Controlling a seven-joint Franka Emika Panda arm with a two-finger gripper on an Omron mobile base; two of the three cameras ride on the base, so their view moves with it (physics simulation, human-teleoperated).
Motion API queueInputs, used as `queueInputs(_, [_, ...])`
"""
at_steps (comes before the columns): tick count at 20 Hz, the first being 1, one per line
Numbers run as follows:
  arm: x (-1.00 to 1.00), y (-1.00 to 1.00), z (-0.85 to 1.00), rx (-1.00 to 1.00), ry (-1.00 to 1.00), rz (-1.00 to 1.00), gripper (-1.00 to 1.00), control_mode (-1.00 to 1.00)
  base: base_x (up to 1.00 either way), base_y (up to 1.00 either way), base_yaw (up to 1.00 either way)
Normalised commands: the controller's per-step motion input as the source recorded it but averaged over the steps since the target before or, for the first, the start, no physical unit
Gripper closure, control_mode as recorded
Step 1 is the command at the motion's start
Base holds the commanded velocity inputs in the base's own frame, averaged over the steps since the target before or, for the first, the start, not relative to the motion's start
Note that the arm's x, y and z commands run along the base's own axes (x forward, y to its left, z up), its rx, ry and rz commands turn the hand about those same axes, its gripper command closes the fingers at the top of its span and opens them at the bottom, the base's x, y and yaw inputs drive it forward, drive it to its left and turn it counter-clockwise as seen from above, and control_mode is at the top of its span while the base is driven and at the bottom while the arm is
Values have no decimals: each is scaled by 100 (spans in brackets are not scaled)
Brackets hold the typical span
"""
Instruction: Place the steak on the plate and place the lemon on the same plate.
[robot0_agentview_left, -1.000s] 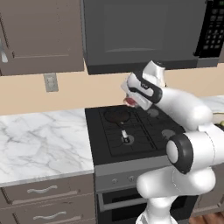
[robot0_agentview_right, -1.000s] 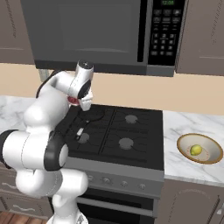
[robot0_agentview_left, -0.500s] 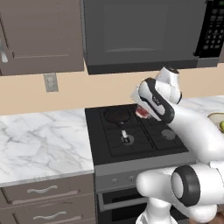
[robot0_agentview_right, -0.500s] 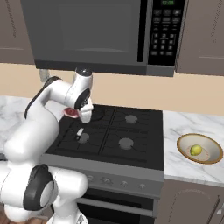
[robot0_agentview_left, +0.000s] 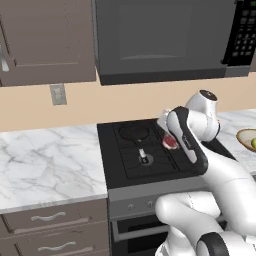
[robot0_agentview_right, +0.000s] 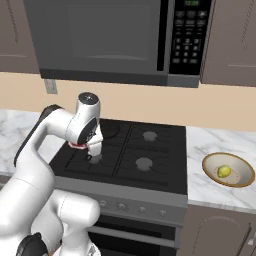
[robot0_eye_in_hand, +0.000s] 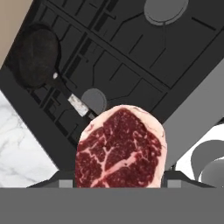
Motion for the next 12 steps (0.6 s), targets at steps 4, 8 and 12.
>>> queueInputs(4, [-1,-3,0,0,0,0,100,-100,0,0,0])
queueInputs(8, [0,-8,0,0,-1,0,100,-100,0,0,0])
queueInputs(12, [-1,-12,0,0,-4,0,100,-100,0,0,0])
